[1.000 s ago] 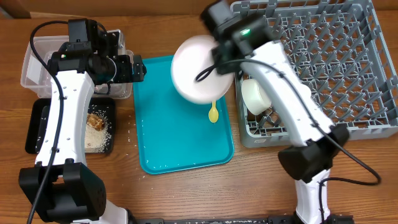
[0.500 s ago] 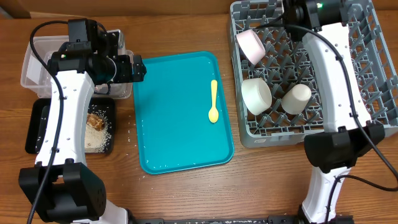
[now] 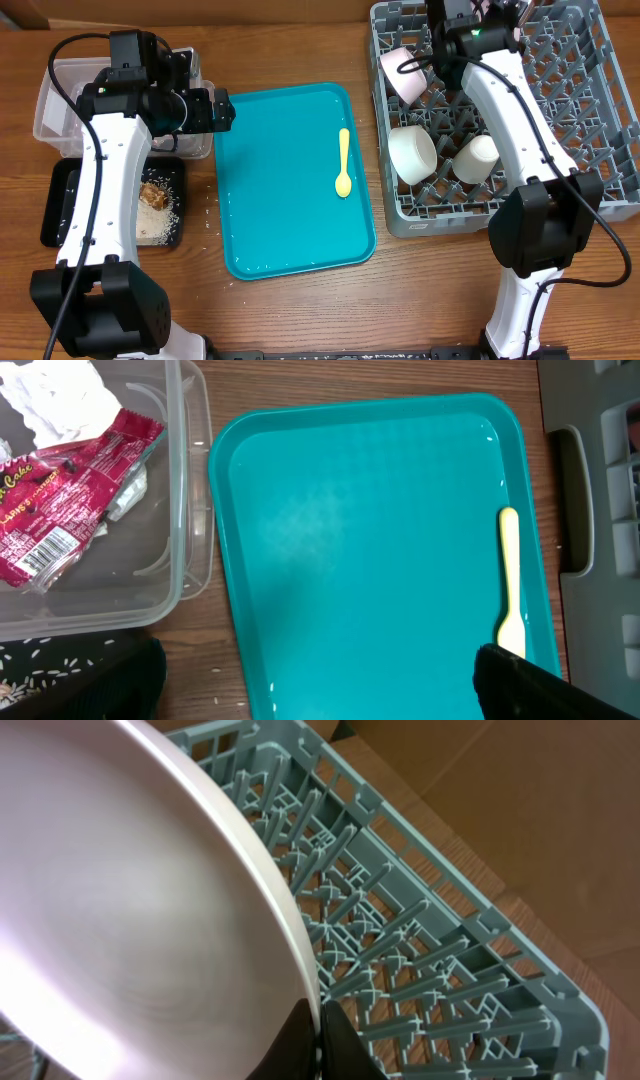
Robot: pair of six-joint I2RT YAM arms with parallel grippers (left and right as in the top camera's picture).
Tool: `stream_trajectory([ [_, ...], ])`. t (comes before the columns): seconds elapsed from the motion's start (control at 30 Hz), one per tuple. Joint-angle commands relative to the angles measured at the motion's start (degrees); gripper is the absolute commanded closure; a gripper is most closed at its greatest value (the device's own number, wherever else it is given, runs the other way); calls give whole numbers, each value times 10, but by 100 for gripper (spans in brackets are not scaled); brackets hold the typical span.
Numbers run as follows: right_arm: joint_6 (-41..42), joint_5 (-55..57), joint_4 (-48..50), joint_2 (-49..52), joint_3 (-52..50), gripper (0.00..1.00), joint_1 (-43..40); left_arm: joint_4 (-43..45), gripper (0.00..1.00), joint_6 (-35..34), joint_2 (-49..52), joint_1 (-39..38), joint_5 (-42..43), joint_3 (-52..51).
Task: Sort waste into correct bins and load items into the dishwasher
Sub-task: 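Lift the white plate with the right gripper and stand it in the rack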
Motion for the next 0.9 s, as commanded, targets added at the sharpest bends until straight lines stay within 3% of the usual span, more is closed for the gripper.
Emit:
stream_trajectory([
  [0.0, 10, 12, 7, -6, -7, 96, 7, -1, 0, 7, -4, 0, -1, 12],
  [0.37, 10, -57, -5, -6, -7, 95, 17, -1, 0, 7, -4, 0, -1, 12],
  [0.7, 5, -91, -39, -13, 6, 77, 22, -1, 0, 7, -4, 0, -1, 12],
  [0.87, -38, -190, -67, -37, 46, 58, 33, -1, 0, 7, -4, 0, -1, 12],
])
